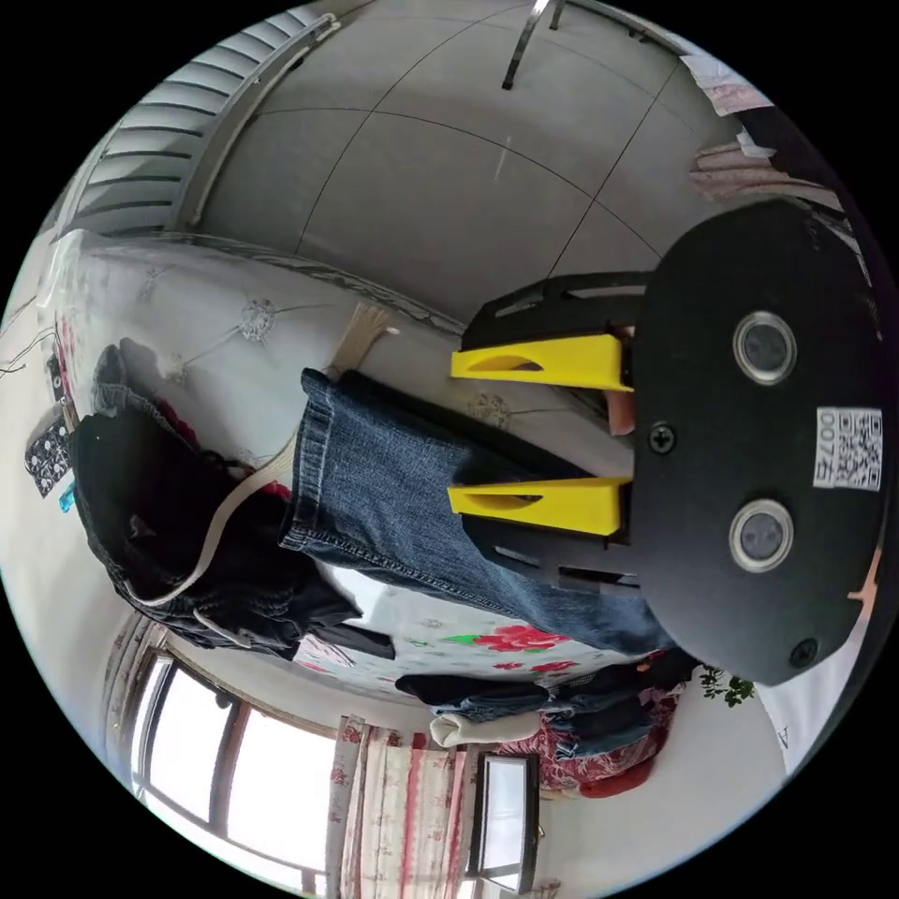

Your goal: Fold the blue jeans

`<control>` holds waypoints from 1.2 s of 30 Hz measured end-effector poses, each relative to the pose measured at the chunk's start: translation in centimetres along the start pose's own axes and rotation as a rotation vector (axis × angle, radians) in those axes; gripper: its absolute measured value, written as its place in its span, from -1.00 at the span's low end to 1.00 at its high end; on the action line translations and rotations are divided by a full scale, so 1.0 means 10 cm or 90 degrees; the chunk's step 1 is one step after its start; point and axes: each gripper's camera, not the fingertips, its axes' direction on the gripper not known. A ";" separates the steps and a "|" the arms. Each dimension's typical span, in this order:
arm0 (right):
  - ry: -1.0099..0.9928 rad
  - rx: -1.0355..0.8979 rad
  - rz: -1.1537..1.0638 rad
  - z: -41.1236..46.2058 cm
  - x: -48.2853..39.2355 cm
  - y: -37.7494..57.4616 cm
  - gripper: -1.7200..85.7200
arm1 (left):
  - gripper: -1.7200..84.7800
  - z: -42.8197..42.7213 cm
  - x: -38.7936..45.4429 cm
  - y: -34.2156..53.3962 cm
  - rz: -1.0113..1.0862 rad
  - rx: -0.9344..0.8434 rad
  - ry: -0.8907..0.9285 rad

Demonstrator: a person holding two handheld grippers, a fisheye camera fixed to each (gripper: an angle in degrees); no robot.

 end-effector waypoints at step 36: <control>-0.139 -0.458 -0.799 1.05 -2.82 2.44 -0.80 | -0.97 0.13 -0.66 0.09 0.005 0.309 0.398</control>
